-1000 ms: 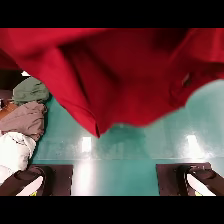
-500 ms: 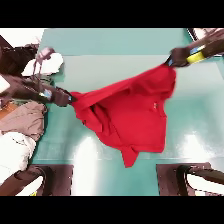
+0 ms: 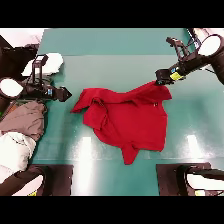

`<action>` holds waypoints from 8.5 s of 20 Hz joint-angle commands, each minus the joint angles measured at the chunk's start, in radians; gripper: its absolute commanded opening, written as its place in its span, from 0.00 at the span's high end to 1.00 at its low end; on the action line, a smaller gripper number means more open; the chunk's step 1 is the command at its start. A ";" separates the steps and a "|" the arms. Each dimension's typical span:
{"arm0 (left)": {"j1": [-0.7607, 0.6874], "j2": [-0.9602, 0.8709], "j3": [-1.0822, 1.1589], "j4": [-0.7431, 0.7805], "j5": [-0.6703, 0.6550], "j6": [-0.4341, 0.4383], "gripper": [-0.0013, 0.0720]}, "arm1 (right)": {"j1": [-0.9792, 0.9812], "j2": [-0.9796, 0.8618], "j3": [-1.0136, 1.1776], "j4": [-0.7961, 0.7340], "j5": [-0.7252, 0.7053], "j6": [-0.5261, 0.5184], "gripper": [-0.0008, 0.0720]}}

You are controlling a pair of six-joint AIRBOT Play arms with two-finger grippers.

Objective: Fold the shirts.

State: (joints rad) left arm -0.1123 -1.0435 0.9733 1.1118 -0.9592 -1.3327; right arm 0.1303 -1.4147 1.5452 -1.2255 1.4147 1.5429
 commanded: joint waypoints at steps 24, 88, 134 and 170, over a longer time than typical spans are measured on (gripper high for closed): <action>0.045 -0.276 -0.092 -0.102 0.169 0.241 0.64 | 0.001 0.095 -0.007 0.002 0.029 0.001 0.97; 0.117 -0.638 0.842 0.307 -0.377 -0.060 0.34 | -0.182 -0.254 0.192 -0.049 -0.122 -0.034 0.58; 0.251 0.002 -0.184 0.098 -0.513 0.028 0.95 | -0.497 0.371 -0.754 0.184 0.098 -0.248 0.39; 0.317 0.072 -0.521 -0.093 -0.452 0.034 0.23 | -0.550 0.371 -0.792 -0.040 0.018 -0.200 0.97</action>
State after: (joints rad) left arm 0.1551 -1.0023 0.5823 1.0985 -1.4258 -1.3075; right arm -0.4511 -1.0439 0.7498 -1.2667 1.4467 1.3464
